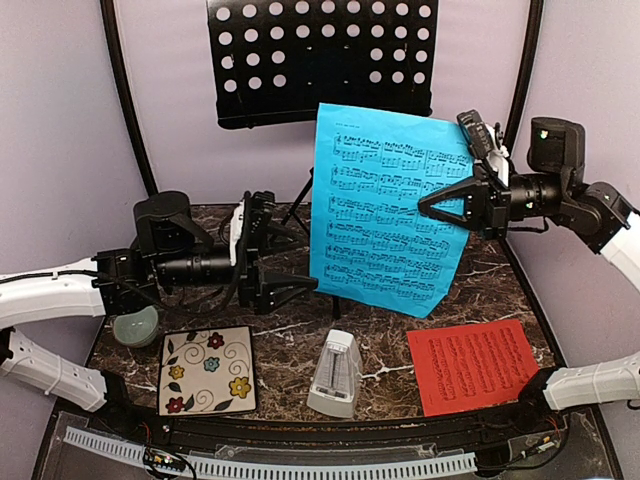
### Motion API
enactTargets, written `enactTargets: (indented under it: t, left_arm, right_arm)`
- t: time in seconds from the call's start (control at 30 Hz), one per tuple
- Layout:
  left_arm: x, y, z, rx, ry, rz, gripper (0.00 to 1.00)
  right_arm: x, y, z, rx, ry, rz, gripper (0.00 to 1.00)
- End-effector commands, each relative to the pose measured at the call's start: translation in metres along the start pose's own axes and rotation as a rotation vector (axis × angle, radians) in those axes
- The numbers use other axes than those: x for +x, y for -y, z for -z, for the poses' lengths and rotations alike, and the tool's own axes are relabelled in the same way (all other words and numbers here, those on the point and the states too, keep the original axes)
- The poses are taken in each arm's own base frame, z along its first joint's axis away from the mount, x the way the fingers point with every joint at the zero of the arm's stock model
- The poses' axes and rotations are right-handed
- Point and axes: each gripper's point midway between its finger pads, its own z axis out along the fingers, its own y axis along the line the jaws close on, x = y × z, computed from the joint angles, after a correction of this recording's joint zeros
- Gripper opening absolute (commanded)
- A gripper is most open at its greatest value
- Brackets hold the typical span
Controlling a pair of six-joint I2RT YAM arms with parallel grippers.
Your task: Set up the instrument practice props
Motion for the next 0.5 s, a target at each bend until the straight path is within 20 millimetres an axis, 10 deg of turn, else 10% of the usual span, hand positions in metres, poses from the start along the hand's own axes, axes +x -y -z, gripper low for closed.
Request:
enactTargets:
  t: [0.0,0.47]
  left_arm:
    - [-0.029,-0.009,-0.005,-0.017,0.050,0.015,0.81]
    - [-0.042,-0.001,-0.009,0.047,0.097,0.030,0.73]
  right_arm:
    - [-0.012,-0.011,0.001,-0.030,0.020,0.037,0.00]
    - [-0.015,-0.016,0.003,-0.036,0.026,0.050,0.00]
